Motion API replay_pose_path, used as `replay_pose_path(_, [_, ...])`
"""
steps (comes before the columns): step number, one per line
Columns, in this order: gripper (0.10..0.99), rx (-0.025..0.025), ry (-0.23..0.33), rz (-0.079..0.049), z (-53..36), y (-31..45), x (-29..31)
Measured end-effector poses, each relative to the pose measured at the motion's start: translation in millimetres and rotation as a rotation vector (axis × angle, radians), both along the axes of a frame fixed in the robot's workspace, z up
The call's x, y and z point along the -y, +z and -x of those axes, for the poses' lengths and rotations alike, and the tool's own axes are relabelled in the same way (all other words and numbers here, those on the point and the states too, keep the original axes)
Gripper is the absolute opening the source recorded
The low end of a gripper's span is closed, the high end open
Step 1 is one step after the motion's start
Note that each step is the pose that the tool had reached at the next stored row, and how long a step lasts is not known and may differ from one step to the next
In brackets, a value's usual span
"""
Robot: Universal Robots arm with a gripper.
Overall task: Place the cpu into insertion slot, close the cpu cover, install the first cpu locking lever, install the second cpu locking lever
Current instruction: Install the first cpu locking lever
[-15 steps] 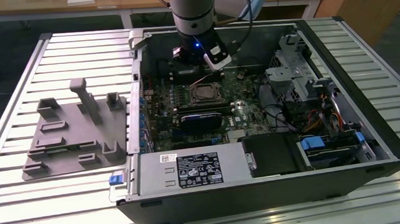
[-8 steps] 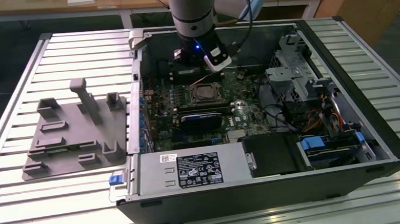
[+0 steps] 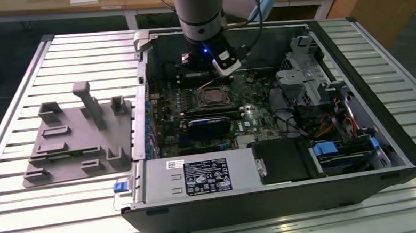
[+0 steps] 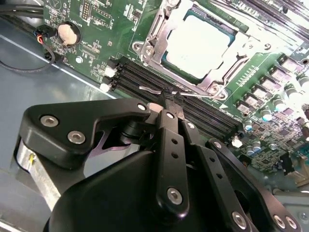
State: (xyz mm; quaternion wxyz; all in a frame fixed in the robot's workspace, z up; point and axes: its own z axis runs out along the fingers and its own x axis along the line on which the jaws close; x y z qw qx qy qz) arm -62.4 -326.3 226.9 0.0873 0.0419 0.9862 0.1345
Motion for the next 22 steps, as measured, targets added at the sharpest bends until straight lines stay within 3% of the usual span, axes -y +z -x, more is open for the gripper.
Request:
replay_pose_path(17, [0.106, 0.0001, -0.004, 0.011, 0.0, -3.6, -2.6])
replay_pose_path(22, [0.106, 0.0, -0.009, 0.025, 0.0, -5.5, -3.6])
